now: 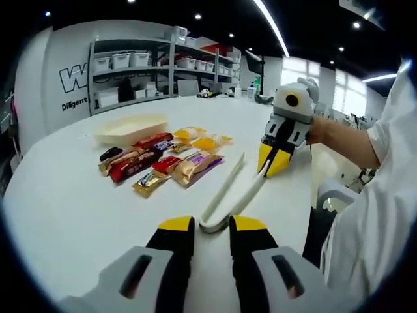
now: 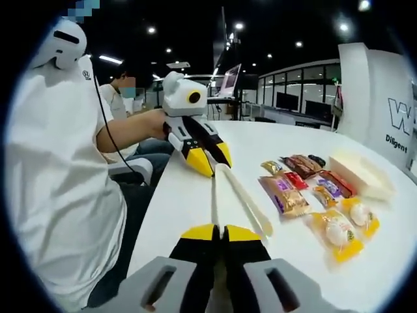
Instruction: Place the target food into the container with the food tongs after gripping and lifting it, then release it inside without dropping or visibly crushing the food.
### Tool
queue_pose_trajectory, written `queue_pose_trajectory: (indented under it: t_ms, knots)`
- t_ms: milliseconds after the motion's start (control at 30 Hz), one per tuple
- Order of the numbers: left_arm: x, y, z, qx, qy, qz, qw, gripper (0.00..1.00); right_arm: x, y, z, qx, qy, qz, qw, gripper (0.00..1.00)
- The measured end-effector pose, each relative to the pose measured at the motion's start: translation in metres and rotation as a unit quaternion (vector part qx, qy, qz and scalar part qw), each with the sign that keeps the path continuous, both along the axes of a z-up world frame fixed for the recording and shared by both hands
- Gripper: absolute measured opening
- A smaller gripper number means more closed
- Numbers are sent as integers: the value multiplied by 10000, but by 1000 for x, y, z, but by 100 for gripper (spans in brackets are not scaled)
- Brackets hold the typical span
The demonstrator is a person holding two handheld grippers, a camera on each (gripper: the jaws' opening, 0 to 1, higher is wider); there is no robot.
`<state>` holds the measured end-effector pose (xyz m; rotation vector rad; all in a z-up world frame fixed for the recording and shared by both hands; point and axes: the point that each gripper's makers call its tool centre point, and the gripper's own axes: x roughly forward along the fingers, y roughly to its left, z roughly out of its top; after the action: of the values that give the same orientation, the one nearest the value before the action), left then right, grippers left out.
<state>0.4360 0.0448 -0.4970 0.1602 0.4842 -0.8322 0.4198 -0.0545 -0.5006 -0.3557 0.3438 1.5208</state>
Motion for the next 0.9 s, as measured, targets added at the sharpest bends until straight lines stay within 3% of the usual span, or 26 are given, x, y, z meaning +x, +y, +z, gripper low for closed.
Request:
queue_pose_trajectory:
  t_ms: [300,400,900]
  knots:
    - [-1,2,1,-149,65,20,9999,21,-4,3,1,260,253,144,9992,0]
    - [-2,4,1,-218,88,50,9997,21,-2,1,2,374,508,51,9980,0]
    - [-2,6,9,-766,192,260,9965,25,-3,3,13,850,792,-65,9932,0]
